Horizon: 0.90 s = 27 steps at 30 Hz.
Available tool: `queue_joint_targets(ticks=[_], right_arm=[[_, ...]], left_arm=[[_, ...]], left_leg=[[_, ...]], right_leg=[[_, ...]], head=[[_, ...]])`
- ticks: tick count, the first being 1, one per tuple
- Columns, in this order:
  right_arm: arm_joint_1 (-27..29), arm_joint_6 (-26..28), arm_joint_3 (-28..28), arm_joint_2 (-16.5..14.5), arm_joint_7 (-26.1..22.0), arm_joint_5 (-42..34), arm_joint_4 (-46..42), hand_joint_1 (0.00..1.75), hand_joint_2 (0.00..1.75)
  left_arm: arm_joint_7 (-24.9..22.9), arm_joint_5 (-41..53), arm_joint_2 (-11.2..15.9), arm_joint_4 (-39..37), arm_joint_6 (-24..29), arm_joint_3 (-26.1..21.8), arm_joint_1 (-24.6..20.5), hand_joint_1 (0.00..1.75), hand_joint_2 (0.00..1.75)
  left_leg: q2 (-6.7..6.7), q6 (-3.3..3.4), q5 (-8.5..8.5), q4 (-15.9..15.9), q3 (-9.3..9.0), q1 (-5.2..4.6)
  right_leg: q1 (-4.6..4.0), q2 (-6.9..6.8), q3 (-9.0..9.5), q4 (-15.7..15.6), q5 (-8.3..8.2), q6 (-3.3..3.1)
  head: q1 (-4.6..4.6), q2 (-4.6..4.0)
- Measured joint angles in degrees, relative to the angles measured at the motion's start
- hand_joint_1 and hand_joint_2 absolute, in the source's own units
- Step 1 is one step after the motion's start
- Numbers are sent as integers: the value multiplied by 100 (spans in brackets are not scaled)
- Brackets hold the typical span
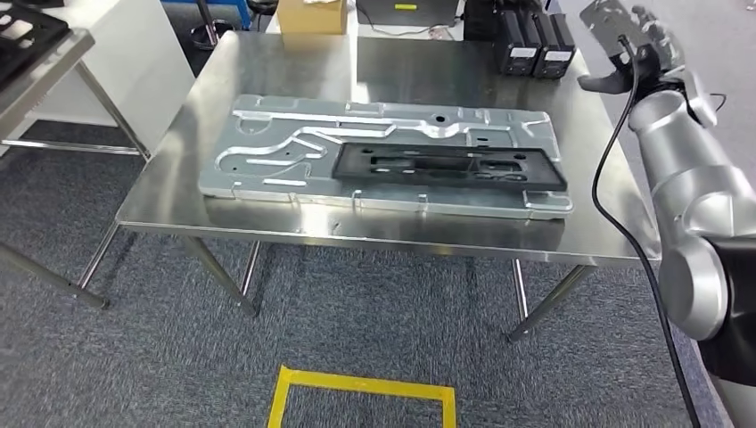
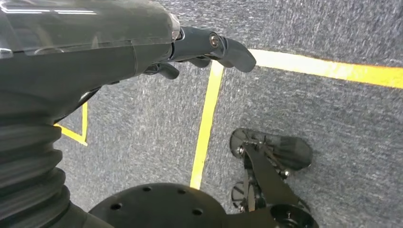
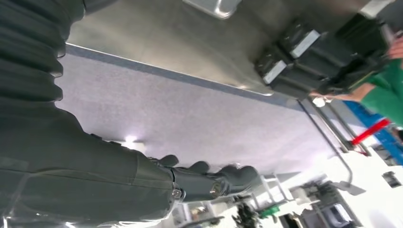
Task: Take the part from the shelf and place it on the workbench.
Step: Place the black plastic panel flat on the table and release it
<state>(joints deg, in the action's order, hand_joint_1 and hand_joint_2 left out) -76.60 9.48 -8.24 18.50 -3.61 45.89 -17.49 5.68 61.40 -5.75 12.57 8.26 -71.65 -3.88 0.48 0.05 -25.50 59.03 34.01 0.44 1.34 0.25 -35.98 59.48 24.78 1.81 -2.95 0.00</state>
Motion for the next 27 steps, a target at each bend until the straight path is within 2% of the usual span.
queue_joint_targets(ticks=[2,3,4,6,7,8,9,10,12,13,14,16,18,19,22,23,24,25,27], right_arm=[[-23,46,7,3,-14,-5,-17,0,175],[-48,77,13,3,-31,-14,-32,0,175],[-86,106,20,3,-50,-22,-48,0,175],[-172,130,42,8,-80,-35,-66,0,175],[-216,115,56,20,-86,-36,-68,0,175],[-261,83,69,33,-90,-38,-71,0,175],[-316,43,83,46,-91,-44,-80,0,175],[-381,2,96,58,-95,-55,-96,0,175],[-518,-40,132,73,-127,-116,-128,0,175],[-571,-45,157,90,-160,-168,-137,0,131],[-603,-45,187,105,-209,-236,-140,0,87],[-603,-67,279,129,-428,-475,-156,0,0],[-526,-207,466,128,-1013,-1002,-252,0,0],[-451,-323,596,119,-1409,-1351,-341,0,0],[259,-750,1010,18,-2405,-2605,-1022,0,0],[717,-852,1087,-42,-2563,-3036,-1440,0,0],[1256,-893,1112,-116,-2634,-3410,-1938,0,0],[1840,-869,1095,-195,-2661,-3703,-2495,0,0],[3023,-725,971,-394,-2747,-4045,-3722,0,0]], left_arm=[[11,0,-1,0,-1,0,3,0,175],[23,0,-1,0,-2,0,3,0,175],[41,0,-1,0,-7,0,1,0,175],[72,-2,-2,0,-16,0,-3,0,175],[87,-2,-2,0,-21,-1,-5,0,175],[102,-3,-2,0,-22,-1,-7,0,175],[117,-3,-2,0,-21,-2,-10,0,175],[133,-2,-2,0,-19,-2,-12,0,175],[160,-3,4,0,-10,-2,-11,0,175],[172,-4,10,0,-5,-2,-12,0,131],[180,-7,16,0,0,-2,-14,0,87],[189,-16,19,0,2,-3,-10,0,0],[189,-40,-2,-1,-6,-7,2,0,0],[187,-60,-14,-2,-9,-12,-2,0,0],[182,-107,-59,-2,26,-45,-40,0,0],[179,-108,-85,-2,53,-57,-44,0,0],[175,-107,-119,-3,82,-69,-43,0,0],[172,-109,-154,-3,115,-79,-43,0,0],[171,-153,-226,-4,197,-105,-51,0,0]], left_leg=[[-4,-60,-30,12,7,11],[-8,-90,-99,101,45,18],[-12,-111,-230,305,134,21],[-17,-132,-583,1012,456,23],[-17,-132,-708,1366,622,22],[-17,-123,-737,1573,725,20],[-17,-101,-657,1572,733,15],[-16,-63,-483,1350,640,4],[-18,60,-97,614,304,-37],[-22,112,10,303,163,-60],[-28,143,45,120,82,-78],[-34,152,33,2,45,-91],[-47,168,83,-86,12,-65],[-54,185,113,-136,-7,-49],[-45,209,140,-181,-40,-21],[-34,204,136,-181,-53,-7],[-22,194,128,-178,-68,9],[-8,177,116,-170,-80,25],[28,117,74,-127,-84,43]], right_leg=[[3,4,-7,-8,-13,-92],[8,4,-7,-15,-19,-132],[13,3,-3,-23,-24,-164],[-4,2,1,-23,-18,-202],[-20,2,4,-21,-15,-214],[-38,4,8,-18,-10,-223],[-56,7,14,-15,-5,-230],[-74,13,24,-13,0,-235],[-99,21,43,-13,12,-237],[-105,21,43,-11,16,-226],[-104,18,35,-12,13,-206],[-96,12,19,-22,-3,-148],[-86,4,-6,31,41,-89],[-86,3,-66,167,133,-61],[-61,1,-481,1091,579,22],[-42,0,-588,1325,635,48],[-20,-4,-607,1367,591,69],[4,-11,-521,1195,456,86],[43,-33,-148,475,143,99]], head=[[-1,0],[-3,0],[-4,0],[-7,0],[-7,0],[-6,0],[-6,0],[-7,0],[-4,0],[-3,0],[-2,0],[3,0],[10,0],[12,0],[15,0],[17,0],[17,0],[19,0],[21,0]])
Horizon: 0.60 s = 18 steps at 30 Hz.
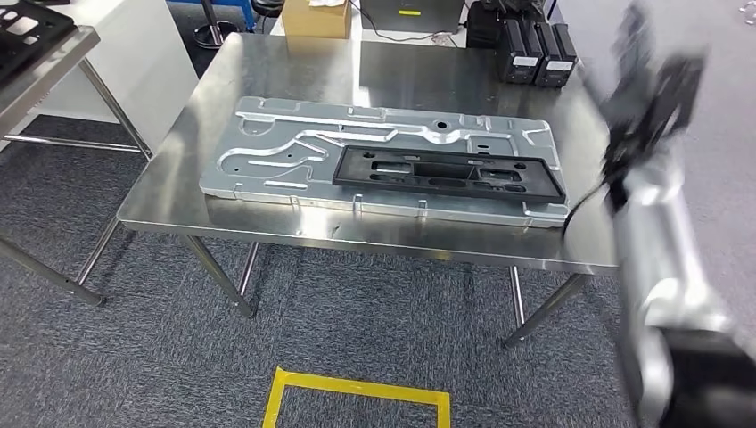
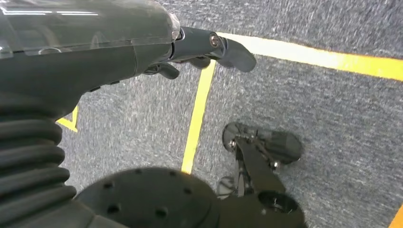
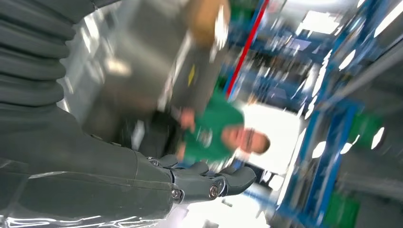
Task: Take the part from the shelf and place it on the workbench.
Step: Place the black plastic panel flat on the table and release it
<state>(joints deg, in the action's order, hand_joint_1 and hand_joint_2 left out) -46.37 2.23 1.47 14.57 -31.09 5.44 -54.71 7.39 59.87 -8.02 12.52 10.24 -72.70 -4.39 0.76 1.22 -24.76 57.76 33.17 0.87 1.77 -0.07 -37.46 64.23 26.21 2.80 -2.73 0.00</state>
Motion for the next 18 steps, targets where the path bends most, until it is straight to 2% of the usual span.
queue_joint_targets(ticks=[2,5,7,8,10,11,12,13,15,16,17,18], right_arm=[[1112,130,-242,-253,-173,-112,-1199,0,0],[2354,291,-723,-594,-363,-57,-2505,0,0],[2776,437,-1058,-755,-411,73,-3005,0,0],[2930,518,-1219,-822,-427,134,-3189,0,0],[3228,674,-1538,-956,-443,218,-3458,0,0],[3362,731,-1687,-1016,-437,235,-3538,0,0],[3475,771,-1830,-1074,-420,239,-3598,0,0],[3565,792,-1958,-1128,-399,228,-3649,0,0],[3678,807,-2151,-1222,-352,195,-3739,0,0],[3714,811,-2212,-1258,-335,182,-3773,0,0],[3748,821,-2259,-1288,-326,183,-3800,0,0],[3785,841,-2298,-1311,-325,199,-3823,0,0]], left_arm=[[18,-81,-56,-1,96,-51,-19,0,0],[85,-183,-99,-2,201,-154,-38,0,0],[144,-243,-115,-2,233,-208,-54,0,0],[179,-272,-121,-2,241,-237,-68,0,0],[244,-323,-129,-2,249,-288,-91,0,0],[262,-341,-132,-2,248,-308,-96,0,0],[270,-354,-134,-2,247,-323,-98,0,0],[272,-362,-137,-2,247,-339,-99,0,0],[262,-363,-139,-2,246,-365,-114,0,0],[250,-364,-139,-2,246,-379,-128,0,0],[232,-366,-141,-2,247,-392,-143,0,0],[213,-368,-146,-2,247,-403,-155,0,0]], left_leg=[[31,-80,-54,57,14,-9],[42,-174,-98,59,8,-15],[19,-231,-254,237,67,-5],[2,-253,-420,499,177,-2],[-27,-279,-801,1276,516,2],[-32,-280,-904,1585,654,1],[-34,-271,-895,1695,701,0],[-34,-252,-778,1565,634,-3],[-33,-180,-412,807,257,-19],[-37,-149,-286,439,76,-36],[-39,-125,-221,198,-43,-54],[-41,-110,-210,87,-93,-73]], right_leg=[[-15,-1,240,-470,-109,-59],[-41,10,255,-506,-77,-197],[-24,14,260,-514,-77,-281],[-21,13,263,-520,-77,-315],[-40,10,264,-520,-69,-357],[-54,11,263,-518,-67,-365],[-66,17,264,-517,-65,-370],[-77,27,267,-516,-65,-371],[-92,45,279,-515,-65,-369],[-104,48,283,-511,-64,-358],[-111,48,282,-509,-67,-338],[-111,46,280,-509,-72,-309]], head=[[-3,0],[-7,0],[-10,0],[-12,0],[-15,0],[-15,0],[-16,0],[-16,0],[-15,0],[-14,0],[-13,0],[-12,0]])
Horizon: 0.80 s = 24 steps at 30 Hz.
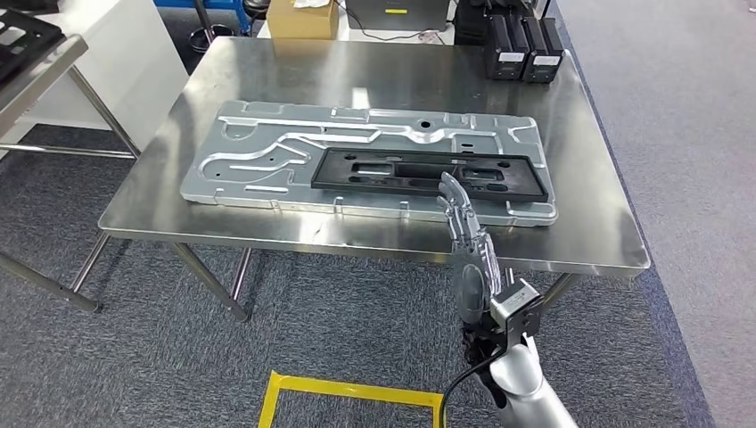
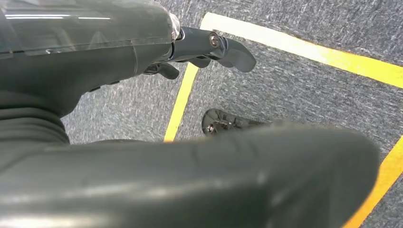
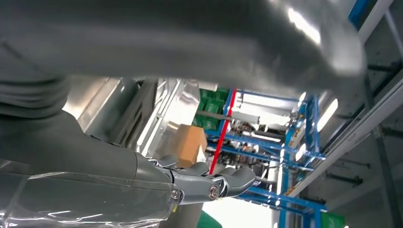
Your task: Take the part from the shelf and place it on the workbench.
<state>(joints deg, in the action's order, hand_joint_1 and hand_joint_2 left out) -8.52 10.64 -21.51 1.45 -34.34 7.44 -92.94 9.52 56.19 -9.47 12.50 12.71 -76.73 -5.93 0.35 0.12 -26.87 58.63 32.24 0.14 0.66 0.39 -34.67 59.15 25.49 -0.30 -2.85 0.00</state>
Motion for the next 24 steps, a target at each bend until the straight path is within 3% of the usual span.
queue_joint_targets(ticks=[2,4,7,8,9,10,12,14,18,19,21,23,24], right_arm=[[89,82,-65,-26,-49,87,-41,0,0],[182,226,-118,-40,-134,239,-90,0,0],[333,497,-178,-50,-214,456,-122,0,0],[401,583,-200,-55,-224,501,-121,0,0],[472,655,-220,-62,-230,527,-120,0,0],[537,707,-242,-75,-233,538,-120,0,0],[639,778,-274,-118,-229,532,-123,0,0],[722,826,-289,-173,-217,521,-141,0,0],[877,861,-299,-258,-176,488,-193,0,0],[901,863,-299,-277,-167,468,-196,0,0],[941,863,-299,-320,-156,415,-199,0,0],[989,859,-299,-348,-147,373,-198,0,0],[1011,856,-299,-354,-142,359,-198,0,0]], left_arm=[[-36,-3,-13,0,4,-13,-8,0,0],[-67,-7,-30,-1,11,-17,-10,0,0],[-107,-6,-48,-2,13,-19,-20,0,0],[-119,-2,-52,-2,13,-19,-17,0,0],[-130,1,-57,-2,12,-19,-14,0,0],[-142,3,-62,-2,12,-19,-11,0,0],[-165,6,-72,-2,12,-19,-12,0,0],[-184,8,-79,-2,12,-19,-18,0,0],[-204,21,-79,-2,12,-19,-15,0,0],[-204,26,-78,-2,11,-19,-14,0,0],[-204,42,-78,-2,4,-19,-13,0,0],[-204,57,-78,-2,-5,-19,-11,0,0],[-204,62,-78,-2,-10,-19,-11,0,0]], left_leg=[[-2,38,35,-33,-9,-10],[-14,106,100,-90,-19,11],[-34,168,151,-118,8,17],[-37,174,158,-112,24,13],[-39,175,162,-103,38,9],[-39,173,165,-90,51,8],[-38,160,164,-51,70,7],[-34,116,160,-6,94,-13],[-29,-14,171,25,139,-15],[-28,-50,76,106,179,-8],[-27,-117,-348,588,358,16],[-28,-165,-796,1290,569,36],[-28,-178,-907,1517,611,41]], right_leg=[[5,-3,1,-13,-17,72],[13,-8,-44,98,87,129],[22,-14,-443,1023,658,176],[23,-14,-583,1362,804,187],[24,-15,-635,1523,836,192],[25,-18,-581,1472,762,192],[25,-28,-174,786,431,168],[3,-34,171,152,223,125],[-14,-27,184,-18,117,0],[-4,-34,159,-35,79,-44],[14,-50,74,-58,-5,-109],[9,-54,-46,-52,-88,-125],[7,-55,-102,-49,-128,-121]], head=[[0,0],[4,0],[11,0],[11,0],[10,0],[10,0],[10,0],[9,0],[8,0],[5,0],[-2,0],[-5,0],[-5,0]])
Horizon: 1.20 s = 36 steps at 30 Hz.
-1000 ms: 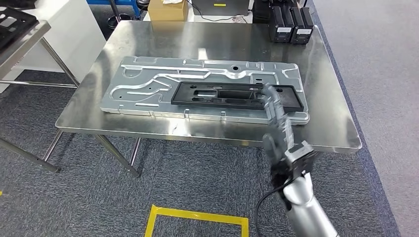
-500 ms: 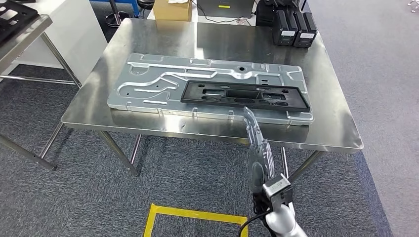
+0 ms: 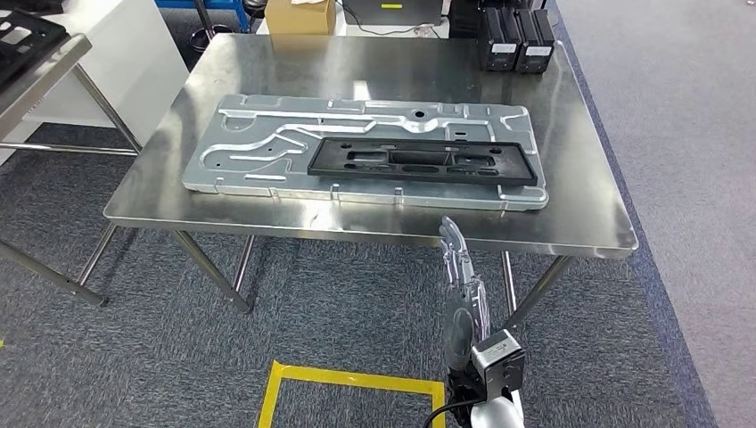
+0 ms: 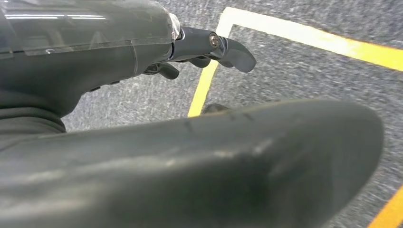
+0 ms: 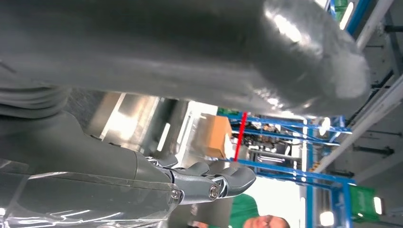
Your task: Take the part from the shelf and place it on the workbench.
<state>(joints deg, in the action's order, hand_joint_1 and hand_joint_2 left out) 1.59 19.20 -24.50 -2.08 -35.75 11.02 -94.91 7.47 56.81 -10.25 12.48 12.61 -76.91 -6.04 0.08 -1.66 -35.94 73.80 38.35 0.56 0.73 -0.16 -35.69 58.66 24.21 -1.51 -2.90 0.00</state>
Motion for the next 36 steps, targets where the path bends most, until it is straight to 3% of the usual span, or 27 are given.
queue_joint_targets(ticks=[4,6,9,10,11,12,13,16,17,18,19,21,23,24,26,27,28,29,31,32,33,34,36], right_arm=[[23,-3,0,-7,16,-24,1,0,0],[26,-3,1,-18,31,-38,1,0,0],[27,-13,50,-116,141,-124,9,0,0],[28,-17,82,-153,181,-154,17,0,0],[31,-16,120,-173,208,-171,31,0,0],[36,-11,163,-187,231,-186,46,0,0],[41,-6,217,-197,251,-202,67,0,0],[48,-3,415,-240,341,-268,199,0,0],[49,-21,495,-263,374,-296,273,0,0],[48,-56,584,-290,409,-332,357,0,0],[47,-100,675,-319,437,-370,440,0,0],[38,-190,854,-378,466,-441,581,0,0],[27,-251,1015,-433,471,-480,679,0,0],[30,-274,1086,-456,470,-495,716,0,0],[59,-303,1219,-483,468,-526,780,0,0],[75,-309,1284,-489,467,-539,807,0,0],[93,-310,1342,-495,465,-548,828,0,0],[114,-311,1394,-502,463,-555,844,0,0],[179,-309,1487,-510,461,-558,858,0,0],[222,-305,1531,-511,462,-558,860,0,0],[265,-301,1573,-511,466,-557,860,0,0],[305,-296,1612,-511,473,-555,860,0,0],[372,-298,1676,-514,486,-545,855,0,0]], left_arm=[[0,7,0,0,-9,0,1,0,0],[0,15,1,0,-11,1,-1,0,0],[-7,97,17,0,-19,19,-37,0,0],[-9,131,22,0,-20,27,-44,0,0],[-9,155,24,0,-20,31,-40,0,0],[-8,169,26,0,-20,39,-41,0,0],[-7,183,28,0,-21,49,-46,0,0],[-6,214,42,0,-23,92,-54,0,0],[-8,224,44,0,-23,105,-52,0,0],[-11,233,46,0,-21,116,-51,0,0],[-17,237,47,0,-16,125,-51,0,0],[-30,239,48,0,-2,136,-51,0,0],[-49,242,49,0,16,145,-51,0,0],[-64,244,51,0,27,148,-50,0,0],[-108,251,61,0,47,151,-44,0,0],[-135,256,70,0,56,154,-38,0,0],[-162,264,81,0,62,156,-30,0,0],[-190,275,93,0,67,159,-23,0,0],[-246,297,112,0,69,165,-18,0,0],[-276,304,125,0,70,167,-18,0,0],[-307,311,140,0,73,169,-16,0,0],[-340,317,156,0,75,172,-15,0,0],[-406,331,197,0,84,178,-15,0,0]], left_leg=[[0,-10,-41,125,-35,4],[0,-7,43,-66,-180,6],[20,144,437,-1371,-995,-48],[25,214,552,-1700,-1174,-69],[13,259,612,-1705,-1145,-65],[-2,305,683,-1718,-1103,-60],[-20,351,759,-1735,-1043,-49],[-54,425,959,-1735,-808,-57],[-59,422,1025,-1726,-718,-62],[-63,416,1088,-1715,-626,-67],[-64,405,1146,-1701,-535,-70],[-61,372,1245,-1665,-383,-77],[-58,318,1325,-1616,-288,-93],[-58,285,1364,-1603,-264,-96],[-56,215,1440,-1604,-239,-89],[-50,179,1395,-1573,-209,-78],[-42,143,1246,-1459,-150,-68],[-35,108,995,-1230,-59,-53],[-30,48,416,-515,143,-29],[-30,28,264,-177,196,-22],[-30,15,260,20,170,-16],[-31,8,375,30,49,-10],[-28,18,663,-518,-482,1]], right_leg=[[-1,2,-78,5,-58,10],[0,4,-115,8,-87,18],[2,6,-234,1,-297,152],[1,7,-255,-18,-385,215],[13,10,-262,-27,-409,251],[21,13,-291,13,-337,281],[27,16,-349,148,-156,306],[43,19,-614,1144,707,368],[44,18,-646,1452,827,385],[45,18,-599,1602,812,393],[45,17,-452,1551,702,390],[39,17,146,887,500,349],[9,17,709,108,547,281],[-12,17,832,-94,598,245],[-22,9,817,-191,571,163],[-14,-1,780,-201,516,115],[-1,-12,723,-213,451,66],[9,-22,648,-221,381,28],[2,-28,471,-213,249,-4],[-1,-31,376,-204,181,0],[-1,-34,275,-189,115,9],[0,-36,175,-170,52,21],[2,-36,2,-123,-59,54]], head=[[-1,0],[-1,0],[6,0],[8,0],[8,0],[10,0],[14,0],[26,0],[26,0],[26,0],[26,0],[25,0],[22,0],[21,0],[23,0],[23,0],[20,0],[15,0],[7,0],[7,0],[6,0],[7,0],[5,0]])
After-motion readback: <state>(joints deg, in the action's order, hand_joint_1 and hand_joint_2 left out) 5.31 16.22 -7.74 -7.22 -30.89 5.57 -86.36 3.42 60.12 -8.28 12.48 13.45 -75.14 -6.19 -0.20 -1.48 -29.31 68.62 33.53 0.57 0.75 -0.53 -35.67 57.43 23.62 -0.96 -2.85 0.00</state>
